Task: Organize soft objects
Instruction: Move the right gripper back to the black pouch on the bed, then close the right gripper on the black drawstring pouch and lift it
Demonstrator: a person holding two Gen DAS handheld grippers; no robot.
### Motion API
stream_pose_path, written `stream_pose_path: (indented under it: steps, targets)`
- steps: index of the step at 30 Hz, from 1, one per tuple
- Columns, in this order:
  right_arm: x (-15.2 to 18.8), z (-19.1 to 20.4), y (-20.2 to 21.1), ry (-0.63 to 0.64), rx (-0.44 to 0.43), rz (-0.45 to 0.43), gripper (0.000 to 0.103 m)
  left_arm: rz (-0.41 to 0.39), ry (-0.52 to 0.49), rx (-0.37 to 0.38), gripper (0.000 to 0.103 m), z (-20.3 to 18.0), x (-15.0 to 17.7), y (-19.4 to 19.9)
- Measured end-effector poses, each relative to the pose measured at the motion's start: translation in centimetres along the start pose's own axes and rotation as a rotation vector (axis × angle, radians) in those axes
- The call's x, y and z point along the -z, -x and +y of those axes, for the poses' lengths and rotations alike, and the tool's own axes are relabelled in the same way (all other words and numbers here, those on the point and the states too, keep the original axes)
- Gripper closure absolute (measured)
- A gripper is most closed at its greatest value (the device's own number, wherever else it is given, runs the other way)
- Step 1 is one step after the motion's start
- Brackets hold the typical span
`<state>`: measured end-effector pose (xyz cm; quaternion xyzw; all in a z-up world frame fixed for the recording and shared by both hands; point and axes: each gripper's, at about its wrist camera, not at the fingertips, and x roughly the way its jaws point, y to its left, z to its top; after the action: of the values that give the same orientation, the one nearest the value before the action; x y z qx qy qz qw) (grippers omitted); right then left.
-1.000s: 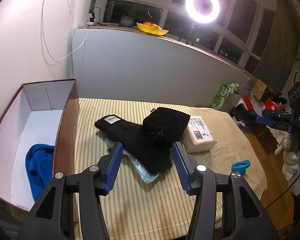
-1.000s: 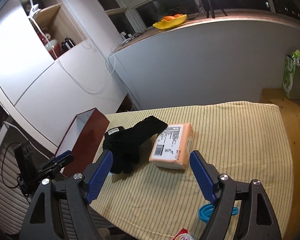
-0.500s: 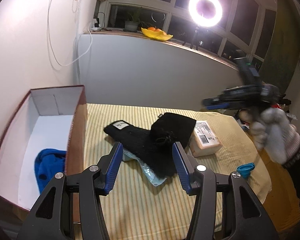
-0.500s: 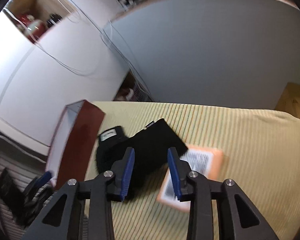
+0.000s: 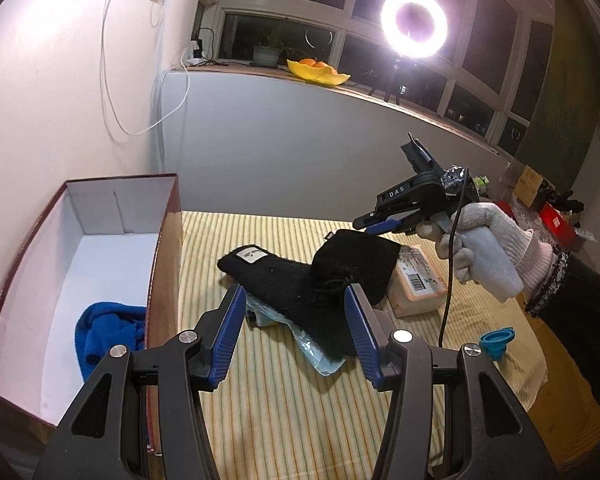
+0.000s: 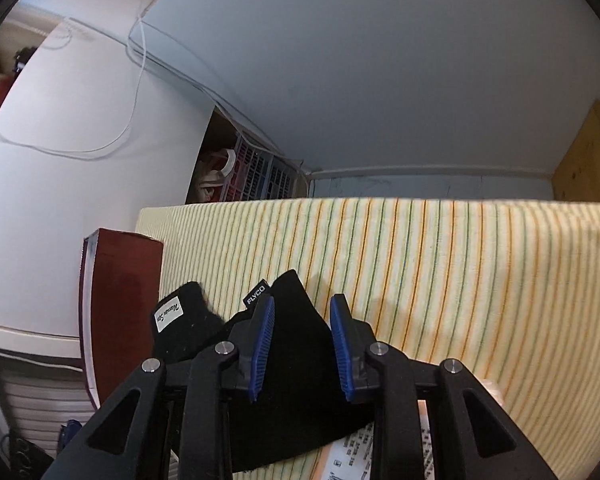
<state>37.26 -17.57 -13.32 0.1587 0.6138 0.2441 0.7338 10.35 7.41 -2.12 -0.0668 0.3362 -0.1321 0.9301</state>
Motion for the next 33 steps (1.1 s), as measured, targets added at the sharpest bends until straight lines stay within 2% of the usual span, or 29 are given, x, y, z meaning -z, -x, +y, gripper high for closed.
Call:
stream_pose_path:
  steps: [3,9,14,23,25,27,30,33]
  targets:
    - [0.4,-0.2,-0.1,-0.009,-0.028,0.024,0.077,0.005,0.010,0.005,0.053,0.2,0.1,-0.2]
    - [2.9,1.3,2.1,0.058,-0.063,0.052,0.077,0.012,0.031,0.012,0.053,0.3,0.2,-0.4]
    - [7.1,2.4,4.1,0.131,-0.056,0.087,0.077,0.011,0.035,0.016,0.053,0.3,0.6,-0.1]
    - [16.1,2.5,6.1,0.165,-0.132,0.141,0.075,0.034,0.042,0.031,0.053,0.1,1.8,-0.3]
    - [18.3,2.8,5.7,0.185,-0.128,0.174,0.075,0.039,0.040,0.033,0.053,0.0,2.2,-0.3]
    - [20.1,2.9,5.7,0.219,-0.086,0.185,0.075,0.045,0.041,0.035,0.053,0.0,2.4,-0.3]
    - [21.4,3.4,6.3,0.266,-0.026,0.162,0.075,0.062,0.050,0.044,0.053,0.0,3.0,-0.3]
    - [22.1,3.8,7.3,0.287,-0.020,0.144,0.070,0.081,0.052,0.051,0.053,-0.4,3.9,-0.5]
